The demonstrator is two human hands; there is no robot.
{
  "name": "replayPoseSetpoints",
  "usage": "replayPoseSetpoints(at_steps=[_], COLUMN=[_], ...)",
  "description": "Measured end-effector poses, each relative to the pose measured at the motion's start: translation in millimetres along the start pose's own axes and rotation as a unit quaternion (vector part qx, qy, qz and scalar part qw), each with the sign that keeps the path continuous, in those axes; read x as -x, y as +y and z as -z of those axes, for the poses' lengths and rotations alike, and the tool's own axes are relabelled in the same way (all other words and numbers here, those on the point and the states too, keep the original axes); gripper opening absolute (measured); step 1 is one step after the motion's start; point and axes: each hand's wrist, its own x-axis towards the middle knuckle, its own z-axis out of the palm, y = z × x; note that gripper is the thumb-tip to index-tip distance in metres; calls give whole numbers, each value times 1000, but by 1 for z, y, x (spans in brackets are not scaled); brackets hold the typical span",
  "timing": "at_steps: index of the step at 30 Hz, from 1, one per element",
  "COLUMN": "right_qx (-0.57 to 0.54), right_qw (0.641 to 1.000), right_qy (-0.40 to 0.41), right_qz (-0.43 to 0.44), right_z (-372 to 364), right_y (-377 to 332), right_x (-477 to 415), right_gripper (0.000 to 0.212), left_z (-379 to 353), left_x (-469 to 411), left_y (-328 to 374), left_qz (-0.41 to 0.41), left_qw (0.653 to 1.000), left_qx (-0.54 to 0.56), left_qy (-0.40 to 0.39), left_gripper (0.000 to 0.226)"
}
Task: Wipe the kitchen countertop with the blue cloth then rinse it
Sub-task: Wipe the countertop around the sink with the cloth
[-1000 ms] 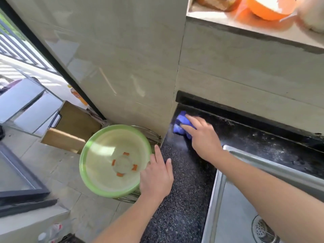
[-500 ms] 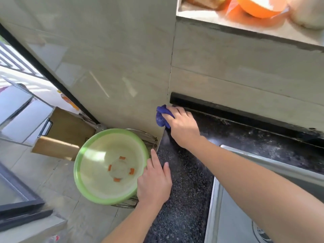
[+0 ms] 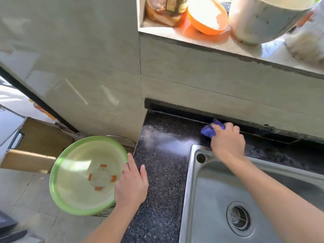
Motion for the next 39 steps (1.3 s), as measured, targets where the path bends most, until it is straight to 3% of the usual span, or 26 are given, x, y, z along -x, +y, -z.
replayPoseSetpoints(at_steps=[3, 5, 10, 13, 16, 19, 23, 25, 28, 31, 32, 34, 37, 39], right_qx=[-50, -45, -38, 22, 37, -45, -63, -64, -40, 32, 30, 12, -45, -76], right_qw=[982, 970, 997, 999, 996, 998, 981, 984, 998, 997, 992, 988, 998, 988], right_qy=[31, 18, -13, -45, -47, 23, -31, -35, -3, -53, -94, -95, 49, 82], right_qz=[179, 238, 70, -19, -73, 25, 179, 160, 49, -50, -84, -124, -3, 110], right_z=[-8, -26, -35, -19, -3, 6, -18, -33, -41, -24, -14, -1, 3, -7], right_y=[-52, -60, 37, 98, 105, 43, -27, -6, 61, 135, 149, 154, 86, 31], right_x=[29, 44, 54, 50, 36, 34, 37, 36, 44, 41, 35, 18, 3, -1], right_gripper=[36, 31, 35, 38, 40, 46, 41, 37, 40, 40, 39, 42, 48, 41], left_z=[1, 2, 1, 2, 0, -7, -11, -13, -20, -29, -33, -42, -49, -50], left_x=[0, 0, -1, 0, 0, -3, -11, -15, -20, -20, -19, -17, -18, -19], left_y=[2, 3, 4, 5, 5, 5, 34, 60, 98, 125, 128, 127, 124, 125], left_qz=[6, 10, 15, 14, 19, -14, -121, -190, -252, -255, -250, -247, -249, -247], left_qw=[1000, 1000, 1000, 1000, 1000, 998, 986, 974, 962, 962, 963, 962, 960, 961], left_qx=[1, 3, 5, 7, -9, -50, -56, -44, -44, -69, -84, -108, -116, -111], left_qy=[-12, -14, -17, -20, -21, 33, 105, 117, 95, 63, 51, 40, 58, 63], left_gripper=[65, 64, 63, 63, 62, 57, 52, 54, 55, 64, 69, 73, 72, 71])
